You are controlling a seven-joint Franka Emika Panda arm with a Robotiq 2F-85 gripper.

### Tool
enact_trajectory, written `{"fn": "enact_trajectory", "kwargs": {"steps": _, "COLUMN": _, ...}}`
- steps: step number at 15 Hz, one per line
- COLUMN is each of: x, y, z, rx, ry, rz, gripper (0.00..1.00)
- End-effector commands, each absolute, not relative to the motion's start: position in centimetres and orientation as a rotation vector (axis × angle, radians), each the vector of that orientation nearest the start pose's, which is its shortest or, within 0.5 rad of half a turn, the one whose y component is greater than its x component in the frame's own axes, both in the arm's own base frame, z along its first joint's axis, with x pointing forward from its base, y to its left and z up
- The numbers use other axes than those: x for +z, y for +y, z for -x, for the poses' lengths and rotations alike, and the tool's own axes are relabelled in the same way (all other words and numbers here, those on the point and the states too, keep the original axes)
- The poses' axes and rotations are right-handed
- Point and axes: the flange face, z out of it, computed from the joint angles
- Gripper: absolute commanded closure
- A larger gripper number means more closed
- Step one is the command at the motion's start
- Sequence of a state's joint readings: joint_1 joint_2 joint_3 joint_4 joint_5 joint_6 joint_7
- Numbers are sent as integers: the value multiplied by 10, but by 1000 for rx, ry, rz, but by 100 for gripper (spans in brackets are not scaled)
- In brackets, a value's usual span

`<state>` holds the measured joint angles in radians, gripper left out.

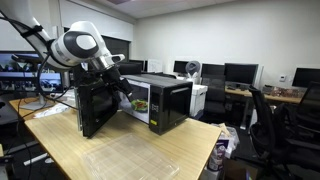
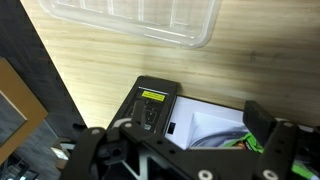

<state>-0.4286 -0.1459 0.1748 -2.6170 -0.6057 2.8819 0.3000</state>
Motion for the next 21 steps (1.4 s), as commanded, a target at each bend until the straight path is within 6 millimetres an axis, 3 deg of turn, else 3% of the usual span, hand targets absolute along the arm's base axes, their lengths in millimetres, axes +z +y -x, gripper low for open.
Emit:
{"fn": "enact_trajectory", "kwargs": {"steps": 1, "x": 343, "y": -75, "z": -450, "rx": -727, "ry": -21, "rz": 3338, "gripper": 0}}
{"fn": "enact_trajectory", "kwargs": {"steps": 21, "x": 366, "y": -45, "z": -457, "rx": -807, "ry": -100, "rz": 3307, "gripper": 0}}
